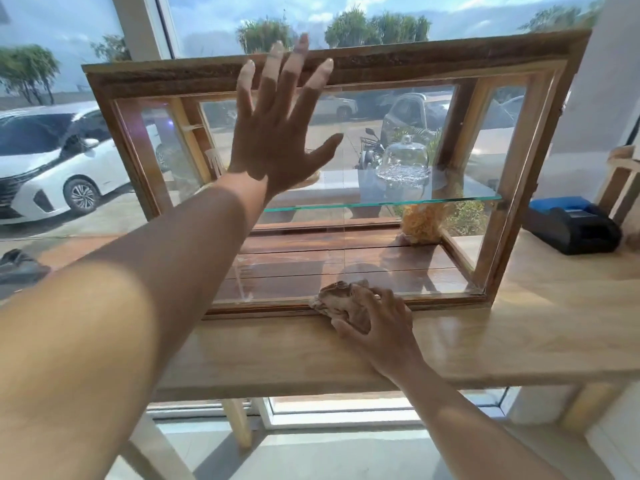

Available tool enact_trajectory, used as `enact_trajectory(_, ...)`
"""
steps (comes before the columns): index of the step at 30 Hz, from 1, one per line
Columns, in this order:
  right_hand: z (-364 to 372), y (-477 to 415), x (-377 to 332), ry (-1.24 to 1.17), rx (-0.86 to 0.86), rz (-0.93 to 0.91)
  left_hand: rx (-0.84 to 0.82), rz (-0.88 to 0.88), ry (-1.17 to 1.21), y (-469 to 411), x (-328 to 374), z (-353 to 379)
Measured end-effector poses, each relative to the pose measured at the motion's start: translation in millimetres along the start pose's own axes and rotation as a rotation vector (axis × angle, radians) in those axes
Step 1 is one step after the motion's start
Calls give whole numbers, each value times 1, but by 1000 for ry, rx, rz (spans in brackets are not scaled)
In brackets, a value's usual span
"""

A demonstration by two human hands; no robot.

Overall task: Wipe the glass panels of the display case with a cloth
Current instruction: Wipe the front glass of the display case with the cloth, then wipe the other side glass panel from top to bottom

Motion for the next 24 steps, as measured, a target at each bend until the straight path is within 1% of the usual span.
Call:
enact_trajectory(2,-9,0,9,-133,12,134,-20,122,51,42,20,-2)
enact_trajectory(4,-19,0,20,-295,33,203,-91,235,132,89,43,-3)
enact_trajectory(5,-24,0,26,-317,40,213,-139,264,179,110,55,-3)
enact_trajectory(7,-34,1,42,-229,93,197,-253,297,253,149,78,-2)
enact_trajectory(10,-45,1,62,-144,173,261,-370,345,357,195,109,3)
enact_trajectory(12,-47,2,67,-164,182,288,-441,340,405,214,128,8)
enact_trajectory(15,-42,3,62,-120,147,230,-552,248,435,225,150,17)
enact_trajectory(18,-40,1,60,-65,155,204,-563,164,416,224,157,21)
enact_trajectory(21,-41,0,61,-54,155,219,-536,177,421,222,151,20)
enact_trajectory(23,-41,-1,60,-39,161,208,-567,162,508,220,141,16)
enact_trajectory(24,-40,0,59,-26,162,206,-627,115,580,217,133,13)
Point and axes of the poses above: each hand's wrist, its own y-axis away from the middle knuckle, its own z-axis out of the palm, x = y × z, the point moved 2 cm from there along -y, towards the middle knuckle, and after that the axes turned 4 degrees about -y, right-handed, at the moved point
